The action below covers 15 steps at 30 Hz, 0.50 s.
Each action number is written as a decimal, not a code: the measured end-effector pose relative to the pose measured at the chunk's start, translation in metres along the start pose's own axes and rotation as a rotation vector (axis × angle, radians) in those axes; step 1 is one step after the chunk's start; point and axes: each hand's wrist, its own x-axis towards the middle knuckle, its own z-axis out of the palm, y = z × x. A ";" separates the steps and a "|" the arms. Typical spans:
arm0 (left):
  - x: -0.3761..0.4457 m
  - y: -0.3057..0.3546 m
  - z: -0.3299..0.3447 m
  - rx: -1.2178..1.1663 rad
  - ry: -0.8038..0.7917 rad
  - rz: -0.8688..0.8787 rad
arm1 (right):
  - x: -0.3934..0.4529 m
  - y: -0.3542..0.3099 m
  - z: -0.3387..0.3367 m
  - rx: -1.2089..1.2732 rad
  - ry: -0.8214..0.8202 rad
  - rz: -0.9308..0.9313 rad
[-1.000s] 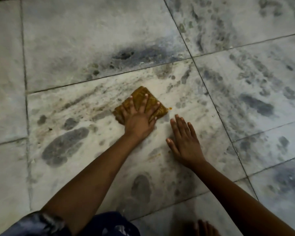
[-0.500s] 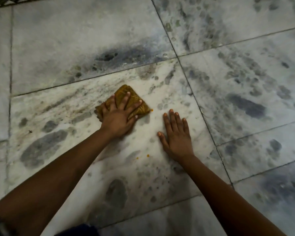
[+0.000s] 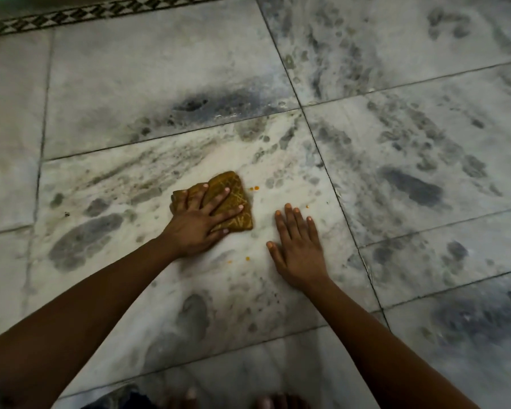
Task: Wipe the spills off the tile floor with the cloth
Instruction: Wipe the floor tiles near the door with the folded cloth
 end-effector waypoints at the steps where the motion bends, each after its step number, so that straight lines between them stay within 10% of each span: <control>1: 0.002 -0.001 -0.004 0.011 -0.020 -0.011 | -0.001 0.003 -0.003 0.004 -0.008 0.012; 9: 0.057 0.018 -0.021 -0.212 -0.017 -0.332 | -0.002 0.015 -0.002 0.028 -0.039 0.017; 15: 0.044 0.028 -0.007 -0.084 0.020 -0.138 | -0.003 0.015 -0.001 0.050 -0.031 0.018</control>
